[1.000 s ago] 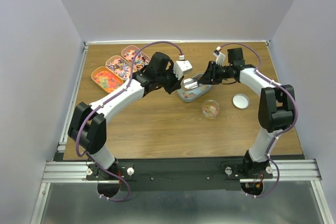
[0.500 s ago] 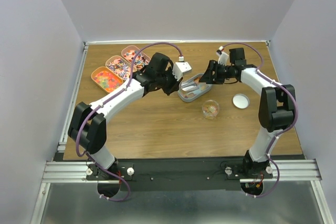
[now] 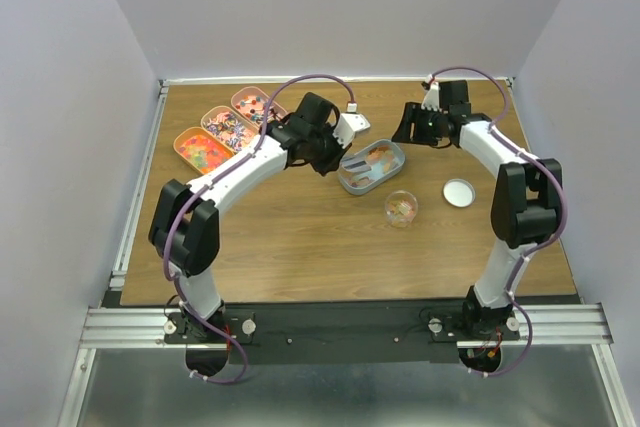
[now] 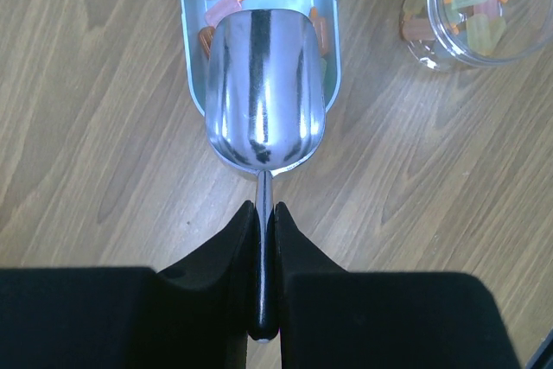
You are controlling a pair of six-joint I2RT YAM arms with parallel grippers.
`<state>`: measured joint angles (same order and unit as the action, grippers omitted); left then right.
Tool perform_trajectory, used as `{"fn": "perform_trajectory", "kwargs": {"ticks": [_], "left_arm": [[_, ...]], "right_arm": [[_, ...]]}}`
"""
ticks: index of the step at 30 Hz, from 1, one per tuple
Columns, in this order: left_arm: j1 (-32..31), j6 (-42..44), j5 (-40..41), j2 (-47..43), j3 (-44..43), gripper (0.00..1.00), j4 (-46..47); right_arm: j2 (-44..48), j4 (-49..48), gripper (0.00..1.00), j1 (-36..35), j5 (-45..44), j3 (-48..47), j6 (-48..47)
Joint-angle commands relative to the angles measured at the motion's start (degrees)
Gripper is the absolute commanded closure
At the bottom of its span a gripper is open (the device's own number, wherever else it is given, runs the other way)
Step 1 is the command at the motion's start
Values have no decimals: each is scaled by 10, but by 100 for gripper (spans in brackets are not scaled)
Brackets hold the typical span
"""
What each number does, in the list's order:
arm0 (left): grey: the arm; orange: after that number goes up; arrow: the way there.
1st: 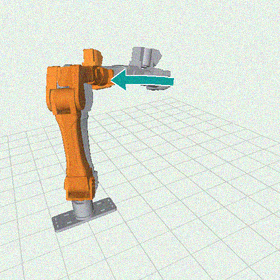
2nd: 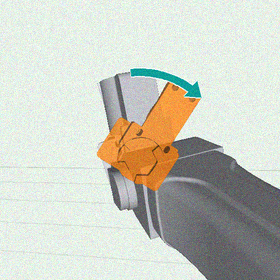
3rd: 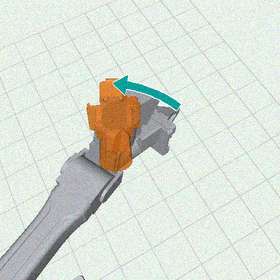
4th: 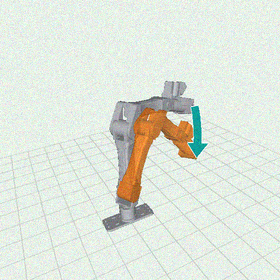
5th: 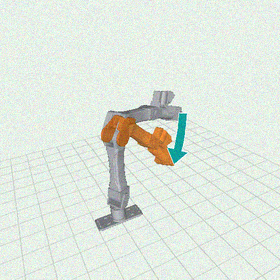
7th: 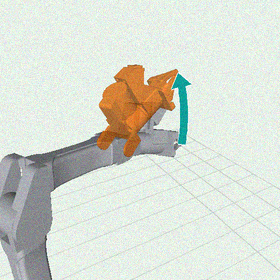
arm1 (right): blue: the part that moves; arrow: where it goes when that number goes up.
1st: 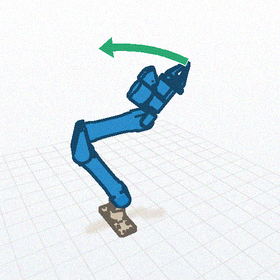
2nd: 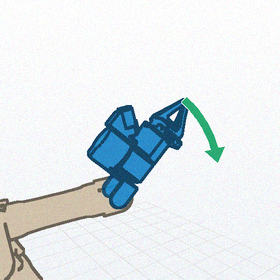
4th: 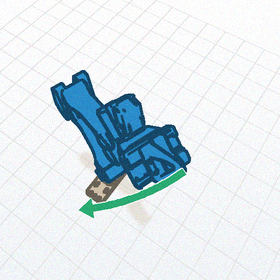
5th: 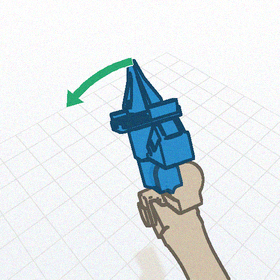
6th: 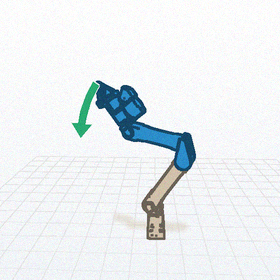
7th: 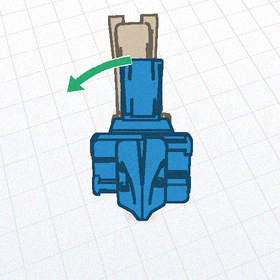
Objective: Pack the candies
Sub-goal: Scoop the fake candies from the storage box.
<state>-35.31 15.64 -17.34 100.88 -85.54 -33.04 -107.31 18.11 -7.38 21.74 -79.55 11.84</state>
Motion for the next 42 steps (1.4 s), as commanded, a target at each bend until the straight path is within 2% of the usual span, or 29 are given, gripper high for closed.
{"fn": "perform_trajectory", "kwargs": {"ticks": [1, 27, 42], "left_arm": [[0, -2, 21, 26, -37, 100, -40], [-42, -17, 121, 146, -198, 100, -157], [-53, -24, 141, 179, -227, 100, -170]], "right_arm": [[-37, 10, 32, 3, -54, -27, -22], [-88, 9, 31, 3, -60, -52, -30], [-96, 8, 31, 3, -44, -54, -27]]}}
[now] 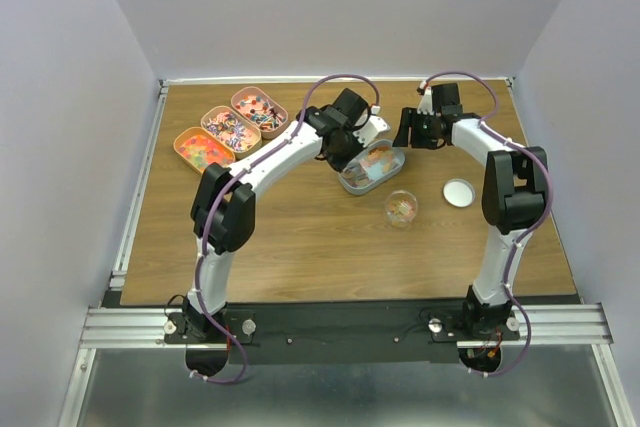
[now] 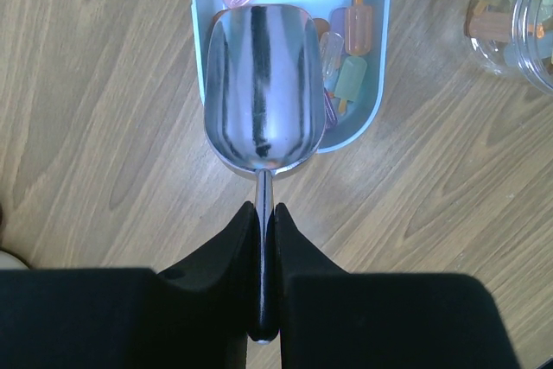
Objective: Pack the candies
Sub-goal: Scoop the fake candies from the storage box.
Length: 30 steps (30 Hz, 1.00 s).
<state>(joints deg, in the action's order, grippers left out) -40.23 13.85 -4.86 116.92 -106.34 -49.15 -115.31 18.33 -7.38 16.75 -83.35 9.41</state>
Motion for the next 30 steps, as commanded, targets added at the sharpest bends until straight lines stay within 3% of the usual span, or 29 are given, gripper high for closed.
{"fn": "perform_trajectory", "kwargs": {"ticks": [1, 20, 30], "left_arm": [[-4, -5, 17, 20, -19, 100, -8], [-4, 7, 14, 66, -67, 100, -15], [-8, 24, 15, 83, -69, 100, -3]], "right_arm": [[-17, 6, 31, 3, 6, -16, -3], [-20, 5, 31, 3, 31, -17, -3], [-25, 6, 37, 3, 47, -19, -2]]}}
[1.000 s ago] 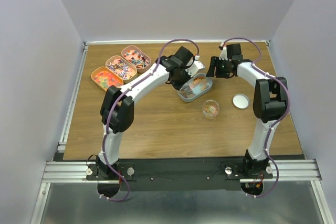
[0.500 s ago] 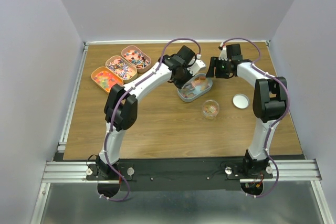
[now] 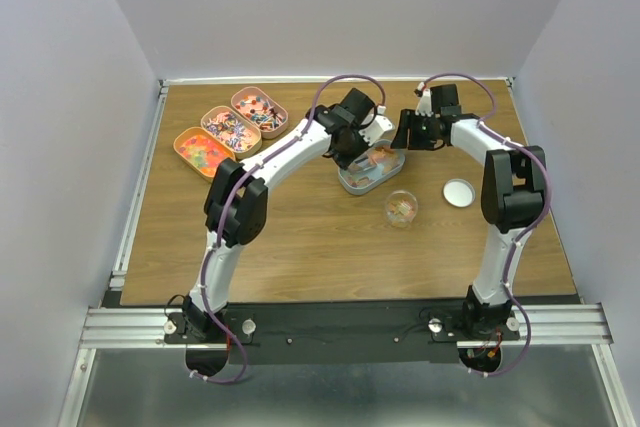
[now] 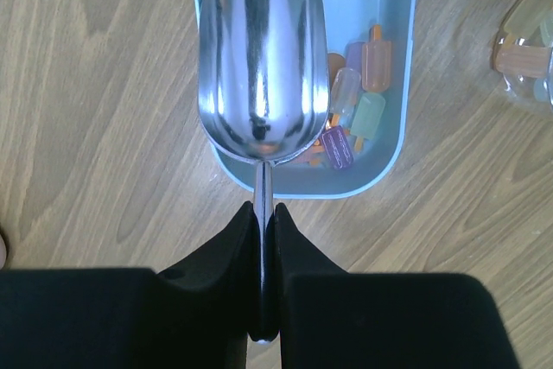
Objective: Pack the candies
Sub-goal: Scoop the fake candies from the storage box.
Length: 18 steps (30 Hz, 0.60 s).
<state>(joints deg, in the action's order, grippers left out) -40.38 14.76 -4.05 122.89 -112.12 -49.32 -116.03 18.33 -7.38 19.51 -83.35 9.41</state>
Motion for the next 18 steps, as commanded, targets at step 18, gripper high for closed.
{"fn": "perform_trajectory", "kwargs": {"ticks": [18], "left_arm": [[-9, 26, -16, 47, -26, 100, 10]], "right_arm": [[-26, 6, 60, 3, 47, -22, 0]]}}
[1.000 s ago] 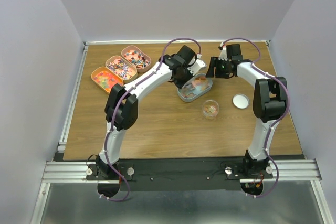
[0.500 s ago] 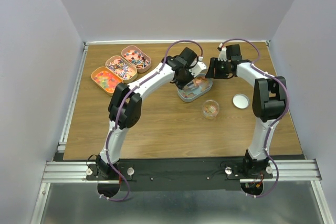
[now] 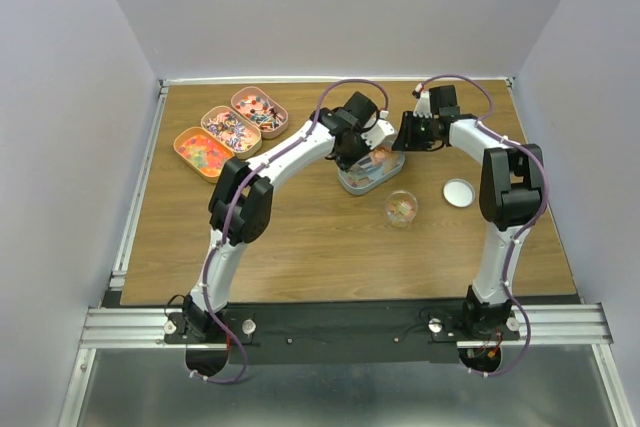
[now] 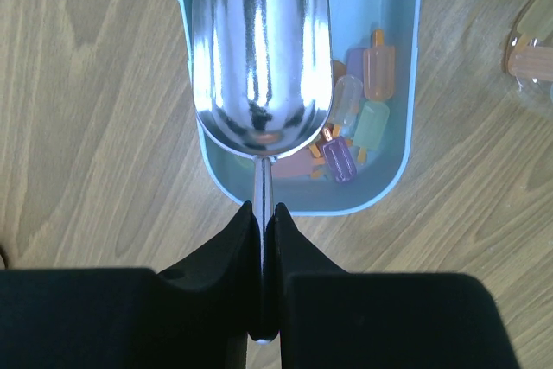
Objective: Pack the candies
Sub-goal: Scoop the fake candies from the storage box.
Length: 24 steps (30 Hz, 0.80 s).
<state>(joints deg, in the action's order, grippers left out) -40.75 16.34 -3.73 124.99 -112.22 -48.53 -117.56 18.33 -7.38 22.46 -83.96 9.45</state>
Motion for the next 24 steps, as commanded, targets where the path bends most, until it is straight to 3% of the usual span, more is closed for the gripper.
{"fn": "perform_trajectory", "kwargs": {"ticks": [1, 24], "left_arm": [[-6, 10, -20, 29, -28, 100, 2], [-6, -9, -66, 53, -27, 100, 34]], "right_arm": [[-12, 6, 61, 2, 19, -16, 0], [-14, 6, 82, 0, 22, -12, 0]]}}
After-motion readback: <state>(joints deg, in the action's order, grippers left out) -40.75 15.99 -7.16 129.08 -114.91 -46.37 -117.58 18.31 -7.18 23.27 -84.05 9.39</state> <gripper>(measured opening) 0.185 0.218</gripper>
